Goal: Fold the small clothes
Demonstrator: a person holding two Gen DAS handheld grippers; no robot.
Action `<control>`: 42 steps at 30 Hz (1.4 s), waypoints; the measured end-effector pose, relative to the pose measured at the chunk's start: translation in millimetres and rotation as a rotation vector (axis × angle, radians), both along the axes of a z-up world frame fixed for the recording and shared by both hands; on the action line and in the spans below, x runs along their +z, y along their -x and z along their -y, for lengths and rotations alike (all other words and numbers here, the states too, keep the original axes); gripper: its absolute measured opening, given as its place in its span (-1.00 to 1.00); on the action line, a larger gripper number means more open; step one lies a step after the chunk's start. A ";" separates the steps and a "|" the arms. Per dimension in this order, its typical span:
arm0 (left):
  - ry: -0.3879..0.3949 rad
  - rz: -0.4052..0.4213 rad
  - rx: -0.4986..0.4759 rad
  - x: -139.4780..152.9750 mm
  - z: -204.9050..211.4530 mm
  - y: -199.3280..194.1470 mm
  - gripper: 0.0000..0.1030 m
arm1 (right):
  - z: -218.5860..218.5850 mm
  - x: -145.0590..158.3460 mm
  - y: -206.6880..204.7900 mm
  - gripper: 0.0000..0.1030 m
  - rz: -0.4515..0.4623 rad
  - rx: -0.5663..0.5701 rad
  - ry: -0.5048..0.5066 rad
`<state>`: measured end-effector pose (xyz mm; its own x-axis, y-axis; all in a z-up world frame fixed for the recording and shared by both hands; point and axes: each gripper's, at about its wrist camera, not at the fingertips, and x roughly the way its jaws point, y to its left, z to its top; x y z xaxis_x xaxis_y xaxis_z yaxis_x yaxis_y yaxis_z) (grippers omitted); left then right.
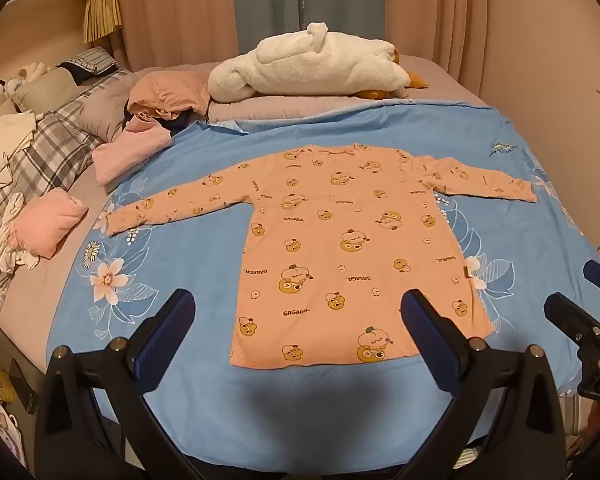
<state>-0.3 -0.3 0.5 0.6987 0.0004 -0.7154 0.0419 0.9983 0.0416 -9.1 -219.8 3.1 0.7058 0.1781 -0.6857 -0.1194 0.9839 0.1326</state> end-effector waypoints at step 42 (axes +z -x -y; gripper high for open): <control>0.000 -0.004 0.000 2.7 3.5 -1.5 1.00 | -3.5 -0.7 0.8 0.99 0.006 0.007 0.000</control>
